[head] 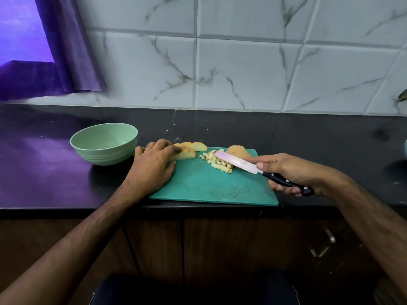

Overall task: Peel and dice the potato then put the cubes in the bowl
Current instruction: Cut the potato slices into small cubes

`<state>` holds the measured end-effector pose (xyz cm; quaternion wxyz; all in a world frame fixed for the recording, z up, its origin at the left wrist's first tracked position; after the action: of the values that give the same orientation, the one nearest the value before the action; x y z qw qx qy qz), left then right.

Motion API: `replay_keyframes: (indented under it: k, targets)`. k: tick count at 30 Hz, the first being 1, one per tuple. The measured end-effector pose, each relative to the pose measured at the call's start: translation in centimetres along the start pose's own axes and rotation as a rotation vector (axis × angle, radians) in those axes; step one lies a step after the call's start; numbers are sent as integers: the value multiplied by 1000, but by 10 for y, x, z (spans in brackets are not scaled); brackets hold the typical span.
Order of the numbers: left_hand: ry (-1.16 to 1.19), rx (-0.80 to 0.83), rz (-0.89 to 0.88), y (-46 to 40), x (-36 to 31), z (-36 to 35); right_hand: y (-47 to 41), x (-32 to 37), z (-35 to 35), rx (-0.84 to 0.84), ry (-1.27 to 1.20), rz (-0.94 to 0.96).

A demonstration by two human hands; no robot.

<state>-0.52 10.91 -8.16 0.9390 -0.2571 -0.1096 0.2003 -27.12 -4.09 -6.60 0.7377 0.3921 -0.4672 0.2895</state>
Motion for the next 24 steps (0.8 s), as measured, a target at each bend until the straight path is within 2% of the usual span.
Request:
replay_keyframes:
  k: [8,12,24]
  targets:
    - [16,11,-2,0,0,0,24,-14,4,111,-114,-43]
    - [-8,8,-7,0,-2,3,32,-13,8,116,-179,-39]
    - [-44,11,-17,-1,-3,3,-21,23,-18,-131,-410,439]
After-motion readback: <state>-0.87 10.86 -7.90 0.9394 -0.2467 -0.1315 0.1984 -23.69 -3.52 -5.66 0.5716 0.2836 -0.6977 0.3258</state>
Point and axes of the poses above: each hand's wrist, its own y-axis away from the middle knuckle, its own z-axis out of the back of the hand, x = y × z, the point moved 7 cm from there along -y, towards the middle knuckle, and after that the axes turned 15 degrees about -y, right-handed, at the moved point
